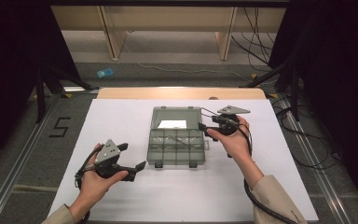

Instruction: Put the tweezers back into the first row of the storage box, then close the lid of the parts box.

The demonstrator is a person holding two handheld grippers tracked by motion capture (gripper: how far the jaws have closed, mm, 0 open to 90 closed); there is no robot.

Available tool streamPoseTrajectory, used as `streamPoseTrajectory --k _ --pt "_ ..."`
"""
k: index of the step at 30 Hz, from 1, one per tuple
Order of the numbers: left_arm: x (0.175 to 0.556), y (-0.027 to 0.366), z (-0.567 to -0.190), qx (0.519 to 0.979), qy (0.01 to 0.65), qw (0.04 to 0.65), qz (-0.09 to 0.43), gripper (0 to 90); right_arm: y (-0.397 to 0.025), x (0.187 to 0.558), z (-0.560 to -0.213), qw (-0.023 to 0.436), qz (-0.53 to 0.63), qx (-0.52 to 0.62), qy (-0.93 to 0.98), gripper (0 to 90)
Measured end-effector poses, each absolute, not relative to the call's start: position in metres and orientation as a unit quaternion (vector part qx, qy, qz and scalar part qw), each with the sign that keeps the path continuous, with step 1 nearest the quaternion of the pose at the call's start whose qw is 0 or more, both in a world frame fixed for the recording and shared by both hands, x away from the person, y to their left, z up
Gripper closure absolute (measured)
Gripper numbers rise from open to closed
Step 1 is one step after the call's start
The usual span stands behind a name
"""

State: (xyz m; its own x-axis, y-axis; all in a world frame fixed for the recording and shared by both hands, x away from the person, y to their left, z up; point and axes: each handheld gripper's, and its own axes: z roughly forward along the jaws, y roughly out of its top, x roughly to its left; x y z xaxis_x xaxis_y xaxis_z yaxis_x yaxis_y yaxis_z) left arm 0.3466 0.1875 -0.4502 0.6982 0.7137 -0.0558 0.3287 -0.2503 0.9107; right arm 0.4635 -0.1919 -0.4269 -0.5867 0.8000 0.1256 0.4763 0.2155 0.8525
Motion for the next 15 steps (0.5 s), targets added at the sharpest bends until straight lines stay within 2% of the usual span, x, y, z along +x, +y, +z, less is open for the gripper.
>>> streamPoseTrajectory --k 15 --pt "0.3481 0.1859 -0.4517 0.764 0.351 0.510 0.182 3.6 -0.1980 0.4693 -0.4296 0.169 0.471 0.431 0.751 29.4"
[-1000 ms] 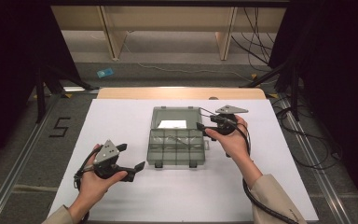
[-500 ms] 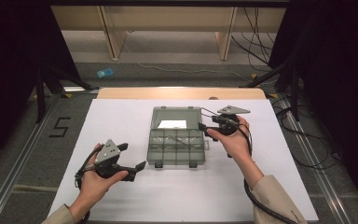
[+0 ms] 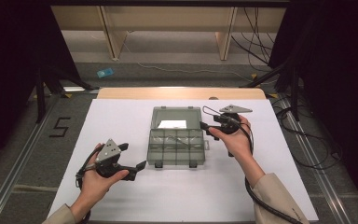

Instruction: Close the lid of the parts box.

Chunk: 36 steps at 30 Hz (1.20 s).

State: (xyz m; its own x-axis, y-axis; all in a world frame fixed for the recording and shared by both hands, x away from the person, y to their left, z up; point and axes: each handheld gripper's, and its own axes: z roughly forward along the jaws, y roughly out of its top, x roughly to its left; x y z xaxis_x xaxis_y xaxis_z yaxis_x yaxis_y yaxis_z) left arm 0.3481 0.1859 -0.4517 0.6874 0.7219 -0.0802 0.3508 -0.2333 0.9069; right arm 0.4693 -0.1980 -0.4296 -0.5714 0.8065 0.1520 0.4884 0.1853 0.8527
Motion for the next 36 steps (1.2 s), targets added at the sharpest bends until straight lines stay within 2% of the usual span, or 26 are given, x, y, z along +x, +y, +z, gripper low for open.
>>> streamPoseTrajectory --k 22,29,34,36 --pt "0.343 0.190 -0.452 0.763 0.354 0.510 0.180 4.4 -0.193 0.473 -0.427 0.173 0.457 0.437 0.755 31.8" --pt "0.343 0.187 -0.453 0.763 0.355 0.510 0.178 5.1 -0.179 0.503 -0.427 0.182 0.414 0.448 0.771 35.2" --pt "0.343 0.187 -0.454 0.765 0.353 0.509 0.177 5.3 -0.173 0.530 -0.434 0.164 0.380 0.484 0.771 42.4" --pt "0.344 0.188 -0.454 0.766 0.351 0.509 0.177 5.3 -0.173 0.538 -0.440 0.173 0.370 0.478 0.778 45.0"
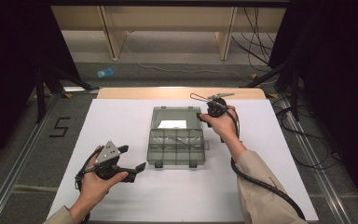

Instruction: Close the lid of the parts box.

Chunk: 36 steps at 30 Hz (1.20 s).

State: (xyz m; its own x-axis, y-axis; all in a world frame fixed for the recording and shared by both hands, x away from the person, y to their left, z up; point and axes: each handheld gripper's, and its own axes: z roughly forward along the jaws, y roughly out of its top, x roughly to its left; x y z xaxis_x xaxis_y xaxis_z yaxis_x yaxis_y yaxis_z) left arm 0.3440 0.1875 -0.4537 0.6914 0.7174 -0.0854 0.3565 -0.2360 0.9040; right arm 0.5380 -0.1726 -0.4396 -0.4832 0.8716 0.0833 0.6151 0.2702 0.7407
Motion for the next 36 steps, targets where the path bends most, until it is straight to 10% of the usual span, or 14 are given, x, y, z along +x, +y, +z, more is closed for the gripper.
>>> streamPoseTrajectory --k 16,36 --pt "0.344 0.187 -0.454 0.767 0.351 0.509 0.173 5.6 -0.160 0.559 -0.469 0.145 0.307 0.550 0.763 74.4" --pt "0.346 0.188 -0.454 0.771 0.354 0.499 0.177 7.4 -0.142 0.556 -0.464 0.155 0.292 0.631 0.701 88.9"
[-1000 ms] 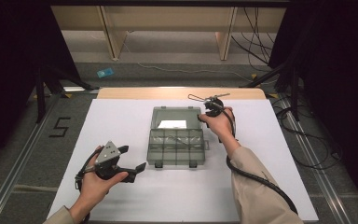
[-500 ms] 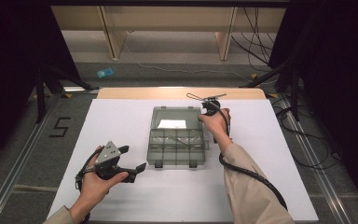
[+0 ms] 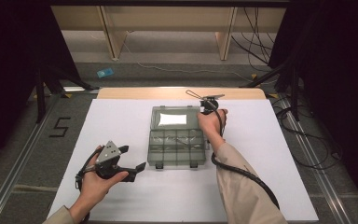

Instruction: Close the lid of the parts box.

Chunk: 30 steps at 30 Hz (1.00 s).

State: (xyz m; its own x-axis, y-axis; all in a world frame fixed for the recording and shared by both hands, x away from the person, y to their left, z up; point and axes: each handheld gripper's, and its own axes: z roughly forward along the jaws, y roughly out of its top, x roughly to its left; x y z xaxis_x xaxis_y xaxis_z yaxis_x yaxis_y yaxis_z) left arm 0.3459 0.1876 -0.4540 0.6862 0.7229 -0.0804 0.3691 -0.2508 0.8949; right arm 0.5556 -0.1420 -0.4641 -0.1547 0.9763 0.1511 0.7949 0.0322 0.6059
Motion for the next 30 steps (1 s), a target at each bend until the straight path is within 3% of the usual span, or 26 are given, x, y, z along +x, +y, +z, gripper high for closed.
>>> streamPoseTrajectory --k 8,15,16,23,24,25,28,30 --pt "0.360 0.190 -0.445 0.760 0.383 0.491 0.187 17.3 -0.139 0.549 -0.453 0.172 0.307 0.630 0.693 89.7" --pt "0.399 0.186 -0.428 0.752 0.398 0.482 0.209 23.5 -0.143 0.543 -0.450 0.186 0.325 0.623 0.687 89.9" --pt "0.420 0.199 -0.418 0.800 0.292 0.433 0.295 24.2 -0.141 0.541 -0.449 0.183 0.326 0.631 0.680 89.9" --pt "0.477 0.191 -0.407 0.803 0.306 0.404 0.315 30.3 -0.144 0.534 -0.445 0.192 0.341 0.623 0.677 89.9" --pt "0.485 0.189 -0.407 0.804 0.308 0.396 0.318 31.1 -0.148 0.535 -0.448 0.217 0.350 0.600 0.686 89.9" --pt "0.490 0.187 -0.408 0.805 0.309 0.393 0.320 32.8 -0.146 0.533 -0.444 0.199 0.348 0.616 0.678 89.9" --pt "0.509 0.179 -0.413 0.814 0.315 0.376 0.310 40.1 -0.149 0.532 -0.447 0.224 0.358 0.594 0.684 89.9" --pt "0.520 0.175 -0.417 0.820 0.319 0.361 0.309 44.9 -0.146 0.531 -0.445 0.214 0.368 0.612 0.666 89.9"
